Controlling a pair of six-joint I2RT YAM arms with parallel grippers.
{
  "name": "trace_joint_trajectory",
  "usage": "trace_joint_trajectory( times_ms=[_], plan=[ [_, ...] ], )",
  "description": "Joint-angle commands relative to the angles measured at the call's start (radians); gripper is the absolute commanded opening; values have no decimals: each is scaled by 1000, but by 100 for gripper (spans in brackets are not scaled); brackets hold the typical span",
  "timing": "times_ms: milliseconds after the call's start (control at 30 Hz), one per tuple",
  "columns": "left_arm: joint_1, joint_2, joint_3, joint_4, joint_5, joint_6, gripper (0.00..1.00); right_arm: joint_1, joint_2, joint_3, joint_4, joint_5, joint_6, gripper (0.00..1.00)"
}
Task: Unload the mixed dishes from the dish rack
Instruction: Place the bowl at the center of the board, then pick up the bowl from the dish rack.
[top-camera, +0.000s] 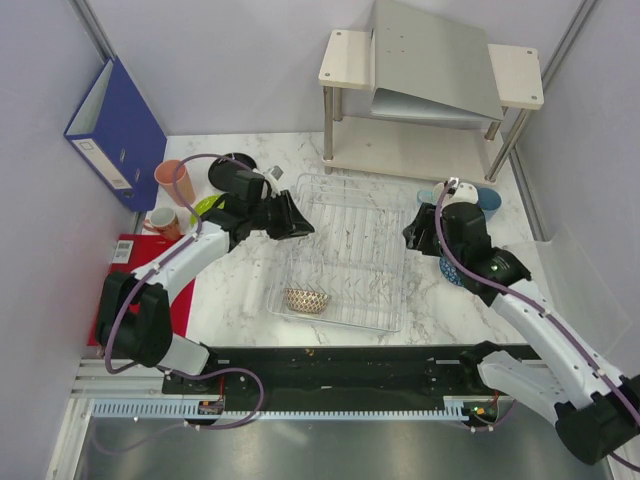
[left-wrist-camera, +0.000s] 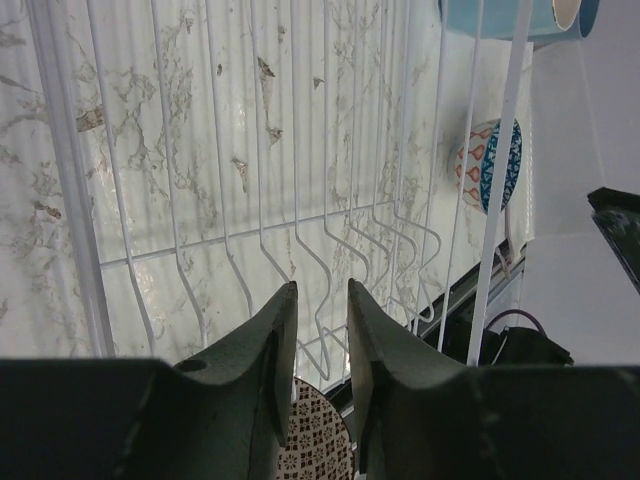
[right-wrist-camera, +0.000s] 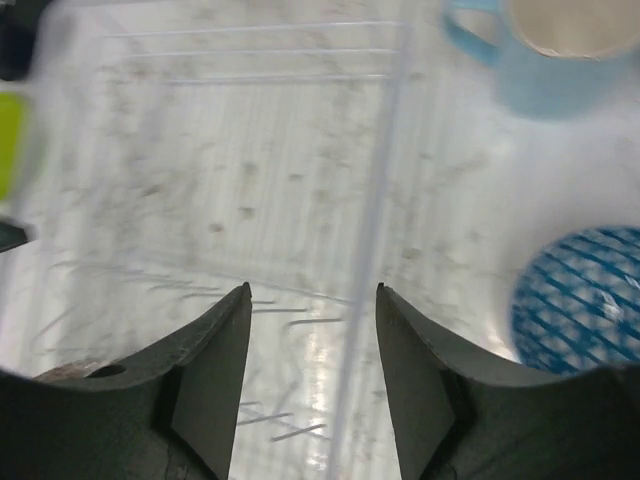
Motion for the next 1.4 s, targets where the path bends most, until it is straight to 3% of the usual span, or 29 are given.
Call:
trace_joint_trajectory(
  times_ms=[0,67,167,367,500,633,900,1367],
  plan=[
    [-6,-71,49,-46,-58,88,34,13,-84,-10,243,-513,-86,60],
    [-6,-62,50,-69,-55,109,34,23,-76,-36,364,-721,-82,60],
    [-7,-47,47,-98,-45,115,34,50,-26,-64,431,-865,-114,60],
    [-10,-181,-6,-113,-72,143,34,145,16,-64,454,-914,-174,60],
    [-12,-336,-49,-130,-173,175,35,191,55,-59,474,-1044,-212,61],
    [-10,-410,-86,-132,-198,201,38,225,99,-58,477,-1080,-241,59],
    [-12,-282,-89,-141,-103,186,35,291,210,-47,445,-1022,-316,50],
    [-12,-289,-109,-127,-86,189,35,404,399,43,495,-931,-344,45]
  ],
)
